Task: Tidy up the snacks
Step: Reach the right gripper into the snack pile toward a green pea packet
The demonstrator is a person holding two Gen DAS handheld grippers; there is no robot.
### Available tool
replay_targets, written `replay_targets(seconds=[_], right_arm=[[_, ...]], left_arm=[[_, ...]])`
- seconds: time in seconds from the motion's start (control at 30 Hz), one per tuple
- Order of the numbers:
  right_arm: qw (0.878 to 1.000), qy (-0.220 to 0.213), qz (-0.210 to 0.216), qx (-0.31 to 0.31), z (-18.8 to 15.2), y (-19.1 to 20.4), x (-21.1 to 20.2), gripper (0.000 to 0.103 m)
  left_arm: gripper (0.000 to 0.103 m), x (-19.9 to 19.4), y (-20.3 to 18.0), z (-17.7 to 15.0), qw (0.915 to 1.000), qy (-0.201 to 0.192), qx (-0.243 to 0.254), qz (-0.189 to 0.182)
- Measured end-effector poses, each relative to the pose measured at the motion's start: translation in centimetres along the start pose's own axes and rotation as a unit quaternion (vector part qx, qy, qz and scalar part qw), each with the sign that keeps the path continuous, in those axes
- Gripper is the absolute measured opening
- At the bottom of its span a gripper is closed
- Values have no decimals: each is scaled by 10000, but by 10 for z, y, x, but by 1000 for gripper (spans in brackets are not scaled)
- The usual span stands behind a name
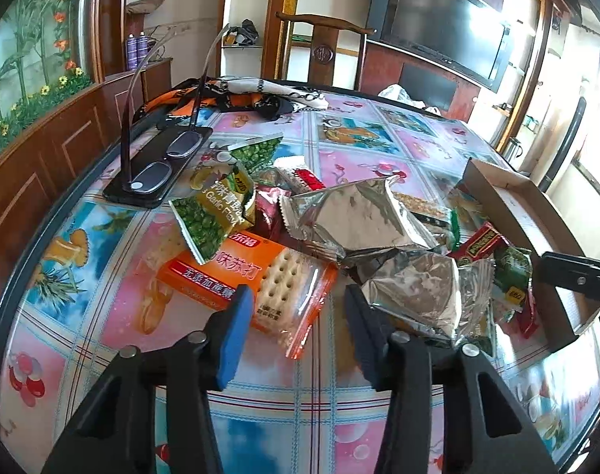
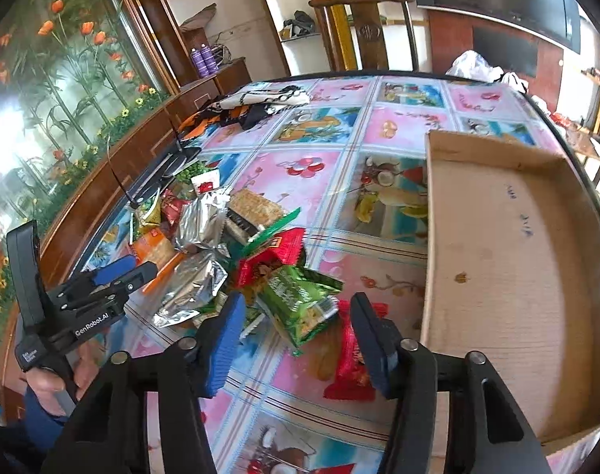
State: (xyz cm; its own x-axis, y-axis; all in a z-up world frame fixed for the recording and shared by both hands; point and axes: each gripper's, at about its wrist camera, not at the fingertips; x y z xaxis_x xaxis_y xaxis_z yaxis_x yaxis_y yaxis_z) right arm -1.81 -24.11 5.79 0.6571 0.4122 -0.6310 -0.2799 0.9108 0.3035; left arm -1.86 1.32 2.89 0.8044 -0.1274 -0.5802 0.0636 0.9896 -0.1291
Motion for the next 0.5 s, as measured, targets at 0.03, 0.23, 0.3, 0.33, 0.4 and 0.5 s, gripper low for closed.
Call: replay_targets(seconds=[0.03, 0.23, 0.3, 0.33, 0.4, 0.5], right_arm=[[10000, 44, 34, 28, 1, 2, 4, 59], [9979, 414, -492, -71, -1, 11, 33, 43], [9970, 535, -546, -115, -3, 11, 42, 28], [9967, 545, -583, -153, -4, 11, 44, 23], [9965, 487, -646, -200, -3, 11, 45, 18], [9976, 404, -532, -157, 3, 9, 41, 14]], left_arm=[[46, -1, 0, 0, 10000, -9, 5, -11], [46, 1, 1, 1, 10000, 13, -56, -81], [46, 0, 0, 0, 9999, 2, -48, -108], [46, -1, -1, 0, 9999, -7, -41, -132], [46, -2, -2, 1, 9999, -45, -44, -152], [52, -4, -2, 1, 9992, -44, -157, -379]])
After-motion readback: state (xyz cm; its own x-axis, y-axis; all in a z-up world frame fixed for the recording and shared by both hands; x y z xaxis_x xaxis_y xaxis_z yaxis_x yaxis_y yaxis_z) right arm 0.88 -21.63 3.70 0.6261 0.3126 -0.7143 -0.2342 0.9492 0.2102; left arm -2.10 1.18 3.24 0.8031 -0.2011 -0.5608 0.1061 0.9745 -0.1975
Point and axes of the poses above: each gripper's, at about its wrist camera, not at the fingertips, and x roughly the way its jaws point, y to its left, z to its top, and after that the axes turned 10 degrees about -y, right-handed
